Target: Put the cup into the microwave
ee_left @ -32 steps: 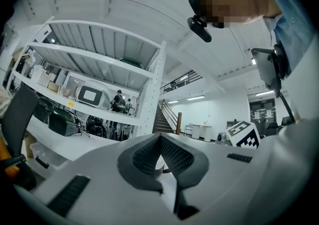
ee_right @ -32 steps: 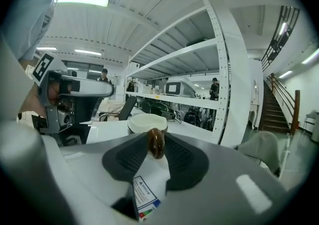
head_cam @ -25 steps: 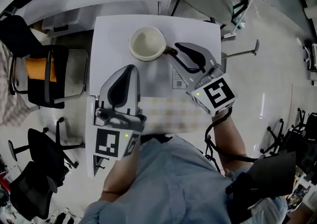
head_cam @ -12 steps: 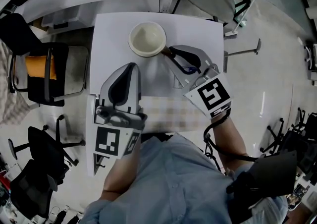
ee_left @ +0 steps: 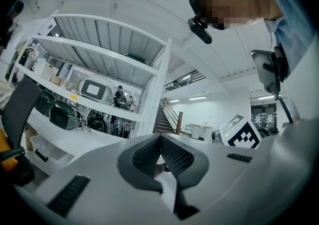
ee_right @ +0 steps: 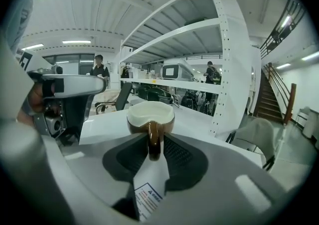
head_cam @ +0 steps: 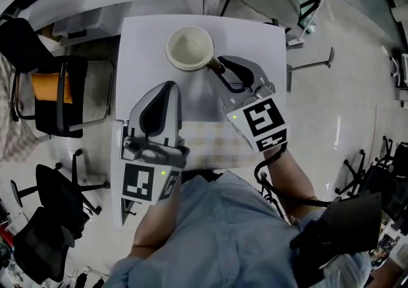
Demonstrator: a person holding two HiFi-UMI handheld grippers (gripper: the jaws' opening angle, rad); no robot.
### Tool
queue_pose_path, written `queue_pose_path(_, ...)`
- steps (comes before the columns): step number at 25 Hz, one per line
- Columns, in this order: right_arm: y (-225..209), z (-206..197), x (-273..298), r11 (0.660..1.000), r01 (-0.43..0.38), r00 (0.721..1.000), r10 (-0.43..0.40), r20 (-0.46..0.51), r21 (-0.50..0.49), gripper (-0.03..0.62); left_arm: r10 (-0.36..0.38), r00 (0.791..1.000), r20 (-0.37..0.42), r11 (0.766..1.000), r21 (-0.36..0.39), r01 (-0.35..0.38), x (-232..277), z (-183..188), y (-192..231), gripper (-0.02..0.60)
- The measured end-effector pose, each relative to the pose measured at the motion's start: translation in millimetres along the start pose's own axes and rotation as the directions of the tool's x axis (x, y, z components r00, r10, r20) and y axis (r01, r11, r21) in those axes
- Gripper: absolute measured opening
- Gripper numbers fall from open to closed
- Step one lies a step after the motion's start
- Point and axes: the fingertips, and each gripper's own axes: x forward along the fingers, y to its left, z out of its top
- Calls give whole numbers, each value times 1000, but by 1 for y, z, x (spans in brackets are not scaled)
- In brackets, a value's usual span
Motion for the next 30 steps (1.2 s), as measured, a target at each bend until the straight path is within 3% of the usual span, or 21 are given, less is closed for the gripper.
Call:
queue_pose_path(9, 1, 3, 6, 1000, 9, 999, -8, -54, 12, 84, 9, 1000, 2, 1000, -17, -9, -3, 0, 7, 5)
queue_pose_path(14, 3, 4, 9, 999, 26, 998, -28, -59, -28, 67, 3, 1000, 2, 1000, -23, -3, -4, 0, 8, 5)
queue_pose_path(30, 21, 10, 0, 997, 57, 998, -56, 21, -46, 60, -13, 1000, 1, 1000, -5, 13, -15, 0, 9, 5)
